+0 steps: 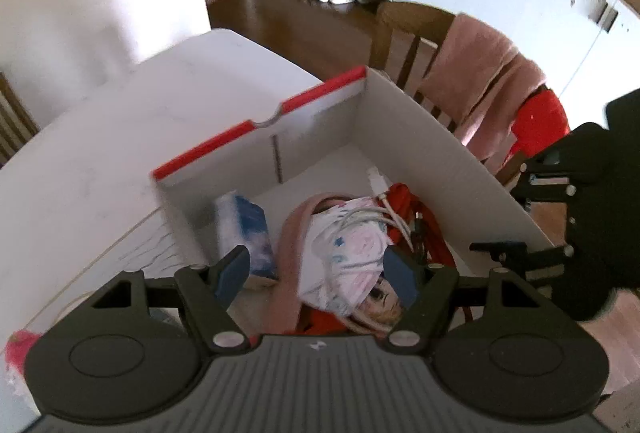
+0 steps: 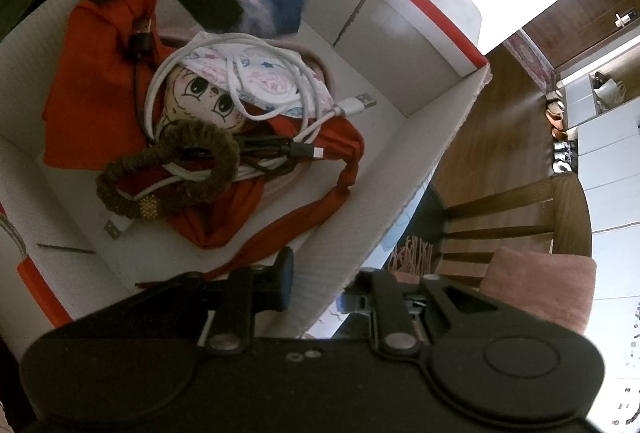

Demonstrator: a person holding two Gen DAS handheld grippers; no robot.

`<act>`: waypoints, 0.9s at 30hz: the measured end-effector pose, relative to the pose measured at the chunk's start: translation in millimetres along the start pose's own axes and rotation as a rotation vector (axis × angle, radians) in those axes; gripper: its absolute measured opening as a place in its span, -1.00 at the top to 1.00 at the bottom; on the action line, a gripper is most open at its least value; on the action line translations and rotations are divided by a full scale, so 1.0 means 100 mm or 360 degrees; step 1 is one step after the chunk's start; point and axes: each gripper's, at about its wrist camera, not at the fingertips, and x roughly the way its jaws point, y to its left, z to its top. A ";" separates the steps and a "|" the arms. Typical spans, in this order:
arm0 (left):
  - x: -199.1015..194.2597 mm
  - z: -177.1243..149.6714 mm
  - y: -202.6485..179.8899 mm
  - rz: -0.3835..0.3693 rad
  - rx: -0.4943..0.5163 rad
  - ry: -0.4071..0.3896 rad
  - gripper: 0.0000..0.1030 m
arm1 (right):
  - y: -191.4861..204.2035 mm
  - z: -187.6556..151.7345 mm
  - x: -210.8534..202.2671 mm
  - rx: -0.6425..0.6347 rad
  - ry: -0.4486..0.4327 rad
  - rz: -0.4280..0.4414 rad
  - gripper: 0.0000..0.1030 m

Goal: Organize objects
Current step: 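Lower the blue booklet into the box and open the left gripper, then move the left tool back to the black cloth on the table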

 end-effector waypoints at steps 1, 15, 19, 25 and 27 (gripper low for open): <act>-0.07 -0.03 0.03 0.0009 -0.0008 -0.0014 -0.42 | 0.00 0.00 0.00 0.0001 0.0001 0.0000 0.63; -1.02 -0.86 1.02 0.0337 -0.0301 -0.0056 -0.44 | 0.00 0.03 0.01 0.0017 0.0016 -0.0007 0.63; -1.10 -1.17 1.23 0.0440 -0.0374 -0.0007 -0.54 | 0.00 0.04 0.01 0.0024 0.0021 -0.0008 0.63; -0.97 -1.58 1.42 0.0520 -0.0482 0.0098 -0.58 | 0.01 0.06 0.02 0.0026 0.0033 -0.0014 0.62; -0.86 -1.71 1.49 0.0543 -0.0536 0.0146 -0.57 | 0.02 0.06 0.02 0.0025 0.0035 -0.0021 0.61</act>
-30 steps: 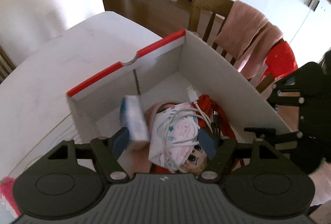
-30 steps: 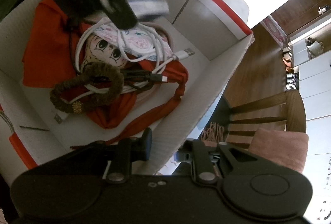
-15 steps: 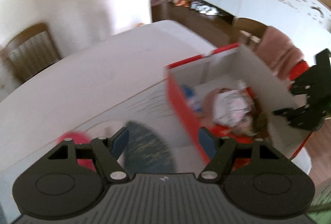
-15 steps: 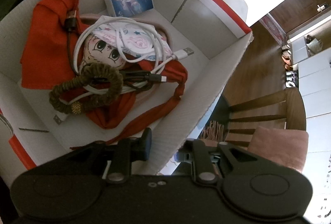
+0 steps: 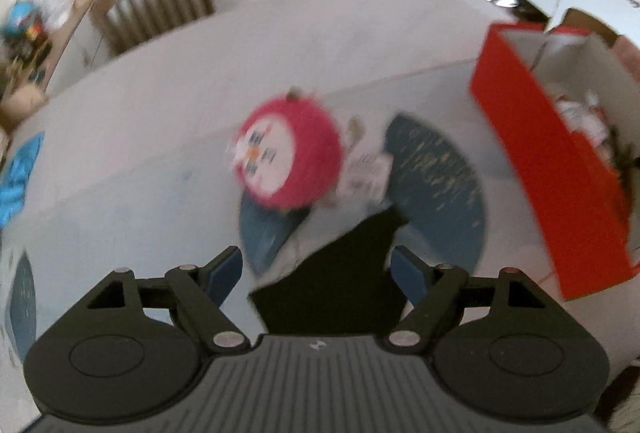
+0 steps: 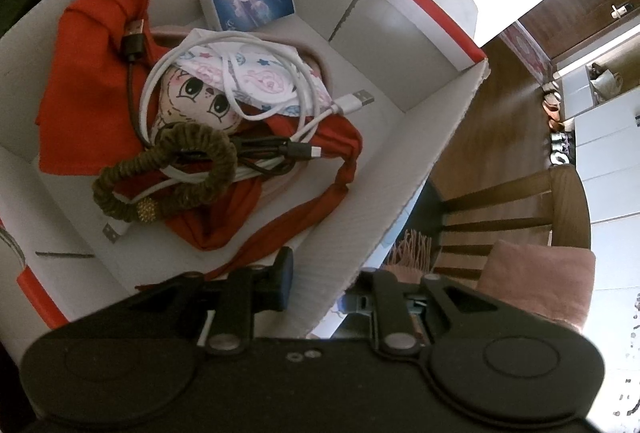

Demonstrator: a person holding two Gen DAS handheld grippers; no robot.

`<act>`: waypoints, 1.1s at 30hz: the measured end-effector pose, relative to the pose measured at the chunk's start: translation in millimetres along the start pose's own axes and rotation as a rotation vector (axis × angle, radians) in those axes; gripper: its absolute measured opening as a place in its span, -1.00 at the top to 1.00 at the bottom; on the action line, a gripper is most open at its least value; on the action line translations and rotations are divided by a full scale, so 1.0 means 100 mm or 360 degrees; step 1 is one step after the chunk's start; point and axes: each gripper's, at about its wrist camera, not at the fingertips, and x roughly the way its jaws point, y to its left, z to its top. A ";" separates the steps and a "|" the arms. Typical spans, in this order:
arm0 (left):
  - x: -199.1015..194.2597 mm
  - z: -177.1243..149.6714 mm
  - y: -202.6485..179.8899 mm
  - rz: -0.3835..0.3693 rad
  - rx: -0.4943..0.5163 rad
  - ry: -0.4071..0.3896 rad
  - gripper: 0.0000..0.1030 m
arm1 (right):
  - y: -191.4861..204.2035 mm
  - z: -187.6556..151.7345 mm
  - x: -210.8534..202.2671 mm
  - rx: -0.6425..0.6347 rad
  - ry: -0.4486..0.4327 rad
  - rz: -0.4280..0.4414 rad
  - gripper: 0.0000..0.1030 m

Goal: Organize objects
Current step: 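Move the left tool back to the black cloth on the table, then close the left gripper on the black polka-dot cloth and lift it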

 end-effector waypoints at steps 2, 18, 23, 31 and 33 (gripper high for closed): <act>0.11 -0.11 0.07 0.0000 -0.0038 0.0057 -0.57 | 0.01 0.00 0.01 -0.0001 0.0002 -0.0006 0.61; 0.69 -0.45 0.36 0.0007 -0.0293 0.0190 -0.55 | 0.03 0.00 0.02 -0.0018 0.0013 -0.0016 0.57; 0.75 -0.44 0.37 -0.0020 -0.0302 0.0185 -0.55 | 0.04 0.00 0.01 -0.0019 0.0018 -0.0016 0.56; 0.76 -0.43 0.41 -0.0061 -0.0346 0.0151 -0.33 | 0.04 0.00 0.01 -0.0023 0.0020 -0.0018 0.55; 0.74 -0.41 0.38 -0.0069 -0.0325 0.0137 -0.02 | 0.04 0.00 0.01 -0.0024 0.0019 -0.0019 0.55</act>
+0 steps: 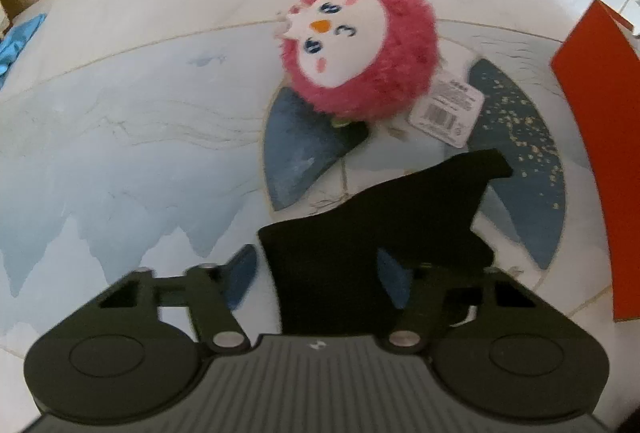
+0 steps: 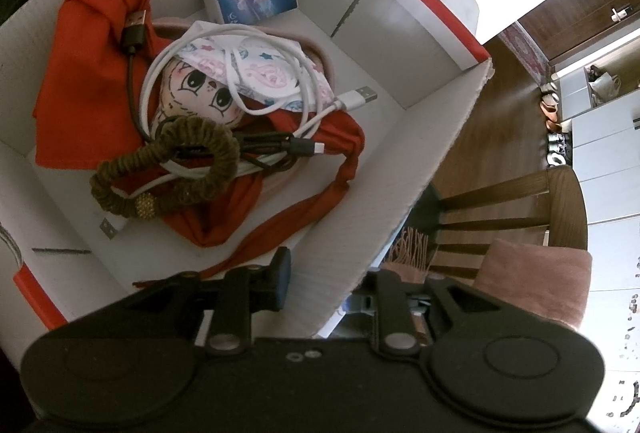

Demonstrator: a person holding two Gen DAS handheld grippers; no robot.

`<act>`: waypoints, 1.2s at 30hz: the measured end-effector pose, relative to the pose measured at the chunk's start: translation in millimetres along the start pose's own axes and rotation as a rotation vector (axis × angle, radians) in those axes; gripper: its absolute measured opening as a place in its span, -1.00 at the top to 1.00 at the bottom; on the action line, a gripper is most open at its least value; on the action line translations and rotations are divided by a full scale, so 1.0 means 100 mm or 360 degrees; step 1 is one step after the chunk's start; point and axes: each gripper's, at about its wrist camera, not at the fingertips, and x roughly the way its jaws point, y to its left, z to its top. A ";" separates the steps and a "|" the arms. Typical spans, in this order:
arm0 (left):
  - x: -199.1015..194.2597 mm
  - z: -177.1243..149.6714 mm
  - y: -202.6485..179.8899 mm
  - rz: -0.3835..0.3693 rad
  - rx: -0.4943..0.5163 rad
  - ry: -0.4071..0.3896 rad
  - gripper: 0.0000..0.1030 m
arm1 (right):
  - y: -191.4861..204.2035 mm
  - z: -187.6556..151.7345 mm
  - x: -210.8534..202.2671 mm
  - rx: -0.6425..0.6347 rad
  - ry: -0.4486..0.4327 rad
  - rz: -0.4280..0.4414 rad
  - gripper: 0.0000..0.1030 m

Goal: Organize objects
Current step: 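Close the left gripper on the black polka-dot cloth and lift it, then carry the black cloth with the left gripper over the box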

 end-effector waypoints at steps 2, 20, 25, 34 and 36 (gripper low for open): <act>-0.02 0.01 -0.05 -0.0015 0.0023 -0.0007 0.25 | 0.00 0.00 0.00 0.0001 0.0000 0.0000 0.55; -0.74 0.15 -0.52 -0.0210 0.0157 -0.0116 0.88 | -0.02 -0.05 -0.01 0.0008 -0.0027 0.0009 0.58; -1.05 0.25 -0.67 -0.0269 0.0182 -0.0208 0.88 | -0.02 -0.05 -0.01 -0.0004 -0.0027 0.0003 0.58; -1.56 0.45 -1.18 -0.0447 0.0365 -0.0332 0.88 | 0.02 -0.03 -0.01 -0.0019 -0.0025 0.0001 0.59; -1.65 0.50 -1.31 -0.0485 0.0414 -0.0362 0.88 | 0.03 -0.03 -0.02 -0.0027 -0.0026 0.0009 0.59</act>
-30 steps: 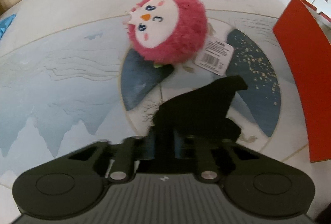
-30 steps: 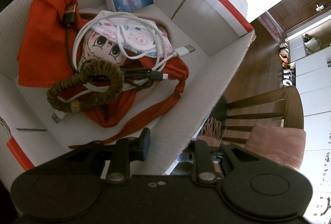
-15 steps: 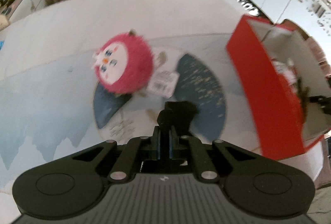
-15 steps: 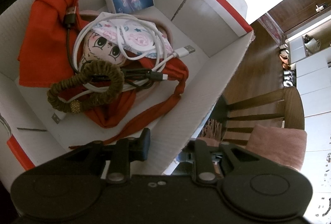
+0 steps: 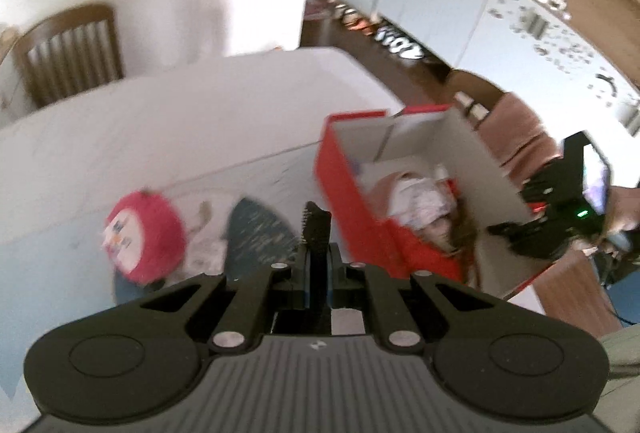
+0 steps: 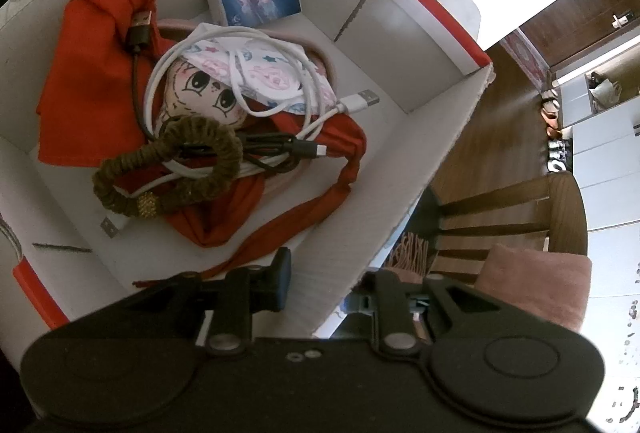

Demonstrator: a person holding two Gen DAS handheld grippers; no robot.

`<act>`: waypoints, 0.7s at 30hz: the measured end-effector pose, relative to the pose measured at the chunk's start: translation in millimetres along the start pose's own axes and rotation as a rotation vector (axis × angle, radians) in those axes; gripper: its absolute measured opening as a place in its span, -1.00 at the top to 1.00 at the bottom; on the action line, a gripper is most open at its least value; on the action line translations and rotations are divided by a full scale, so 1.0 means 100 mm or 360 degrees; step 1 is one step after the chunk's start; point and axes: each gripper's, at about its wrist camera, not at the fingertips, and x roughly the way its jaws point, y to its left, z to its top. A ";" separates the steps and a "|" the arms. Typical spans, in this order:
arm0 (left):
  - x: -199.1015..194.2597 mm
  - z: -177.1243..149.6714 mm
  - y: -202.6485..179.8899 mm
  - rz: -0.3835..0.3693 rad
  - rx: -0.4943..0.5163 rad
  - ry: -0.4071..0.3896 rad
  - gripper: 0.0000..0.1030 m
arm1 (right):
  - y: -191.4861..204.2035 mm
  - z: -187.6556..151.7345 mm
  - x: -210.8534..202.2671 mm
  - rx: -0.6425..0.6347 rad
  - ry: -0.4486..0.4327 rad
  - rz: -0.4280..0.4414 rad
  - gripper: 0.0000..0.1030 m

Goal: Organize objects
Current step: 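Carry the black cloth with the left gripper over the box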

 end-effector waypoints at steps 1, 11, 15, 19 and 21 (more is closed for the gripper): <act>-0.01 0.04 -0.06 -0.0014 0.0021 -0.0010 0.88 | 0.01 0.00 0.00 -0.0006 -0.0001 0.0000 0.59; -0.11 0.60 -0.63 -0.0141 0.0252 -0.0164 0.88 | 0.02 0.00 -0.01 -0.0025 -0.0007 -0.0008 0.58; -0.02 0.78 -0.89 -0.0169 0.0358 -0.0194 0.88 | 0.03 -0.01 0.01 -0.0028 -0.0011 -0.0013 0.58; 0.20 0.94 -1.08 -0.0194 0.0400 -0.0187 0.88 | 0.03 -0.02 0.01 -0.0026 -0.0014 -0.0011 0.58; 0.35 0.99 -1.16 -0.0199 0.0412 -0.0168 0.88 | 0.03 -0.02 0.01 -0.0025 -0.0016 -0.0011 0.58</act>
